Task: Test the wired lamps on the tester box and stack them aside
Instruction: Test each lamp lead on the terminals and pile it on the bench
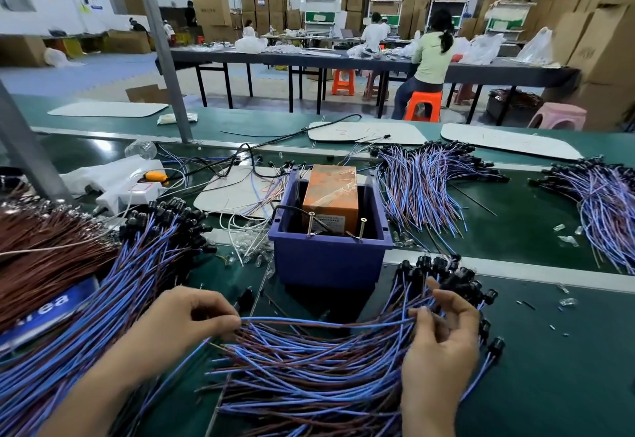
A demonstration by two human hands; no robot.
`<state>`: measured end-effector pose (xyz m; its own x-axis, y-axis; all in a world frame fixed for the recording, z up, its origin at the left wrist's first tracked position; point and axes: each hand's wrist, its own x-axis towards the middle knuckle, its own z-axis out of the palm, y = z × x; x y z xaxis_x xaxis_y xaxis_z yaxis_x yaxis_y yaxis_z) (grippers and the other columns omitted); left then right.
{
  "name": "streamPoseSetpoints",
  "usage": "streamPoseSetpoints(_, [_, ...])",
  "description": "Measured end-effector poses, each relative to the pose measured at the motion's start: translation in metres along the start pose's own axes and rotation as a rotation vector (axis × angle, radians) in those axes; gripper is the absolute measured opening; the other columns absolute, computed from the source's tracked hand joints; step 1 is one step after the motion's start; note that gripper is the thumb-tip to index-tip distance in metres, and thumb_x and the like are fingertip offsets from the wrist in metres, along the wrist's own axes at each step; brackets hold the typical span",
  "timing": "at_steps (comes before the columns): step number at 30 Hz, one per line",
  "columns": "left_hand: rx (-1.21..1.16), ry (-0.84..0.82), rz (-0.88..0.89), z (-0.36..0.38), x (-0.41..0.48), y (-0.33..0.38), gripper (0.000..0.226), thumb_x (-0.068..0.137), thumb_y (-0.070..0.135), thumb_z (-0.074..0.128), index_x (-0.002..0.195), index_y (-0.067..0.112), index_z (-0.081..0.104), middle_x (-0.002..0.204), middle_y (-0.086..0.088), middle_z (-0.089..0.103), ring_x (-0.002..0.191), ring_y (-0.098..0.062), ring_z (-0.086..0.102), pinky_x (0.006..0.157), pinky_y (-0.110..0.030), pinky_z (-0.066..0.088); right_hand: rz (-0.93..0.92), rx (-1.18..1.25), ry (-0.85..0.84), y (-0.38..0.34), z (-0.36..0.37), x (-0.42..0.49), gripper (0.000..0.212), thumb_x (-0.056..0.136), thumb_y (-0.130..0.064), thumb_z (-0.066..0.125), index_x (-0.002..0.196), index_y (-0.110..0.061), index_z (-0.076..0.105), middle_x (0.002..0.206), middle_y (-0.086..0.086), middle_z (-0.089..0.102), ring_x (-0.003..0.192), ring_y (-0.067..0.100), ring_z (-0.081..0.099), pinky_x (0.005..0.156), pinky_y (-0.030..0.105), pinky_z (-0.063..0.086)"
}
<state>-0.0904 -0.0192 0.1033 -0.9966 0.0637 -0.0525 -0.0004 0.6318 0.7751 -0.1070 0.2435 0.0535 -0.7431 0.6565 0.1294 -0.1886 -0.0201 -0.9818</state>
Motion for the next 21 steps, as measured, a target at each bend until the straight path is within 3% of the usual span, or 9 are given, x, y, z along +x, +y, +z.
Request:
streamPoseSetpoints(3, [0.041, 0.026, -0.013, -0.008, 0.000, -0.005, 0.016, 0.077, 0.021, 0.075, 0.066, 0.032, 0.074, 0.069, 0.002, 0.072, 0.062, -0.005, 0.064, 0.062, -0.014, 0.046, -0.049, -0.145, 0.044, 0.003, -0.002, 0.000, 0.032, 0.095, 0.002, 0.048, 0.096, -0.029, 0.048, 0.109, 0.003, 0.067, 0.075, 0.006, 0.062, 0.060, 0.007, 0.043])
streamPoseSetpoints(6, [-0.105, 0.070, -0.042, -0.014, -0.002, -0.007, 0.014, 0.078, 0.012, 0.074, 0.072, 0.024, 0.076, 0.067, -0.006, 0.071, 0.055, -0.011, 0.059, 0.056, -0.015, 0.045, -0.073, -0.238, 0.051, 0.004, -0.005, 0.001, 0.027, 0.097, 0.000, 0.047, 0.102, -0.026, 0.049, 0.108, 0.006, 0.068, 0.080, 0.017, 0.062, 0.057, 0.012, 0.042])
streamPoseSetpoints(10, [-0.466, 0.117, -0.082, -0.010, -0.001, -0.002, 0.004, 0.072, 0.011, 0.073, 0.074, 0.013, 0.075, 0.069, -0.016, 0.070, 0.051, -0.012, 0.055, 0.049, -0.016, 0.046, -0.122, -0.424, -0.077, 0.004, -0.004, 0.001, 0.025, 0.096, -0.002, 0.050, 0.109, -0.022, 0.054, 0.117, 0.011, 0.061, 0.085, -0.008, 0.052, 0.077, 0.021, 0.041])
streamPoseSetpoints(12, [-0.639, 0.134, -0.102, -0.009, 0.000, 0.005, 0.018, 0.060, 0.025, 0.079, 0.071, 0.012, 0.074, 0.071, -0.018, 0.069, 0.049, -0.011, 0.055, 0.047, -0.016, 0.047, -0.110, -0.577, -0.213, 0.005, -0.001, -0.002, 0.028, 0.095, -0.005, 0.053, 0.119, -0.018, 0.058, 0.127, 0.014, 0.050, 0.100, -0.016, 0.045, 0.090, 0.023, 0.041])
streamPoseSetpoints(15, [-0.771, 0.119, -0.106, -0.005, 0.003, 0.012, 0.044, 0.035, 0.033, 0.094, 0.069, 0.012, 0.074, 0.069, -0.016, 0.069, 0.047, -0.011, 0.056, 0.047, -0.016, 0.050, -0.108, -0.809, -0.299, 0.007, 0.004, -0.007, 0.038, 0.094, -0.012, 0.057, 0.131, -0.018, 0.055, 0.142, 0.010, 0.043, 0.139, 0.016, 0.022, 0.113, 0.042, 0.029])
streamPoseSetpoints(18, [-0.833, 0.087, -0.099, 0.000, 0.007, 0.021, 0.037, 0.037, 0.026, 0.089, 0.068, 0.012, 0.074, 0.069, -0.017, 0.069, 0.047, -0.012, 0.058, 0.049, -0.018, 0.053, -0.167, -1.009, -0.335, 0.008, 0.005, -0.009, 0.040, 0.094, -0.023, 0.057, 0.134, -0.021, 0.054, 0.148, 0.004, 0.036, 0.141, 0.023, 0.009, 0.114, 0.036, 0.019])
streamPoseSetpoints(21, [-0.776, 0.047, -0.054, 0.003, 0.008, 0.026, 0.057, 0.026, 0.042, 0.096, 0.070, 0.013, 0.075, 0.072, -0.017, 0.071, 0.054, -0.012, 0.061, 0.054, -0.018, 0.054, -0.159, -1.011, -0.317, 0.008, 0.005, -0.011, 0.040, 0.092, -0.026, 0.061, 0.131, -0.024, 0.057, 0.152, 0.010, 0.024, 0.141, 0.025, 0.006, 0.115, 0.036, 0.017])
